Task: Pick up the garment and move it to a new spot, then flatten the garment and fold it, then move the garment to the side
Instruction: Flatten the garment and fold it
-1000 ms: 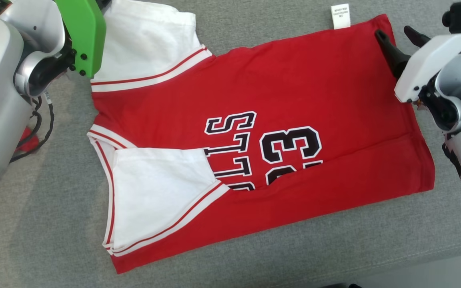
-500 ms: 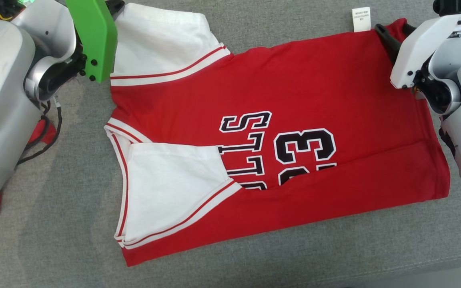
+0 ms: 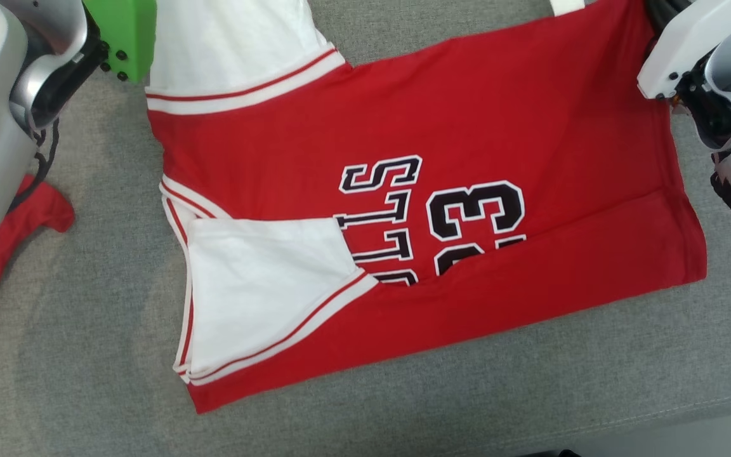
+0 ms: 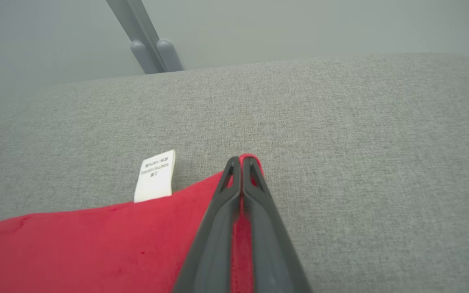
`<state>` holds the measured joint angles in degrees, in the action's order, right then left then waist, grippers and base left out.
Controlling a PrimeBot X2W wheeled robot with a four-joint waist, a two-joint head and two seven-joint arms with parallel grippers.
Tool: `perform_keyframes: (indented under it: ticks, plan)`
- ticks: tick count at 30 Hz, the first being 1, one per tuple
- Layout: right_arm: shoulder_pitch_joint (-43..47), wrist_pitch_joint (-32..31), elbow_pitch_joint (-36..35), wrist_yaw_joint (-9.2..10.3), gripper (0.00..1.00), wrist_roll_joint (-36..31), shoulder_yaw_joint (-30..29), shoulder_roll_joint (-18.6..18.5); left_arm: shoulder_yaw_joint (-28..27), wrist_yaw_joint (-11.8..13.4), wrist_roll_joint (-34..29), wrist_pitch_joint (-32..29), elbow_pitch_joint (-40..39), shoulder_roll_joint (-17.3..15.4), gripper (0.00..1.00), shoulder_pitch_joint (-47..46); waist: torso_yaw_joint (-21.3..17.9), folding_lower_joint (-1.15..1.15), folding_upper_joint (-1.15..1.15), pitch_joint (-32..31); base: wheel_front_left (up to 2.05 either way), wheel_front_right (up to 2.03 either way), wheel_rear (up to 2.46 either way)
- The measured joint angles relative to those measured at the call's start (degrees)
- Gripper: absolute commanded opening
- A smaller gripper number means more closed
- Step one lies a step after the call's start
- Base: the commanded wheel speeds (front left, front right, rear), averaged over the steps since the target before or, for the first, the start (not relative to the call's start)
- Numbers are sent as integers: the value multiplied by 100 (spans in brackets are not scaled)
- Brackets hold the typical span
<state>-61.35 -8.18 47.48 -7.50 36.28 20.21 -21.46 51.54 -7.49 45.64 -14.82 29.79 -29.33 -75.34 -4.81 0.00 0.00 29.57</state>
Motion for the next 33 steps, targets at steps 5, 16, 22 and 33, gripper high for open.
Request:
perform_keyframes:
  ticks: [5, 16, 22, 33]
  plan:
    - [-119, 366, -8, 0, 0, 194, 7, -133, 25, 0, 10, 495, 304, 51, 0, -216, -4, 0, 0, -2, 0, 0, 0]
    - [701, 789, -302, 0, 0, 949, 114, -450, 318, 0, 684, 1266, -299, -231, 0, 532, 171, 0, 0, -388, 0, 0, 0]
    - [1251, 879, -530, 0, 0, 1118, 204, -689, 304, 33, 950, 1549, -865, -579, 0, 1284, 300, 0, 0, -705, 0, 0, 0]
    - [2263, 882, -899, 0, 0, 1346, 129, -1112, 389, 583, 1238, 1790, -2369, -1145, 0, 2626, 543, 0, 0, -1060, 0, 0, 0]
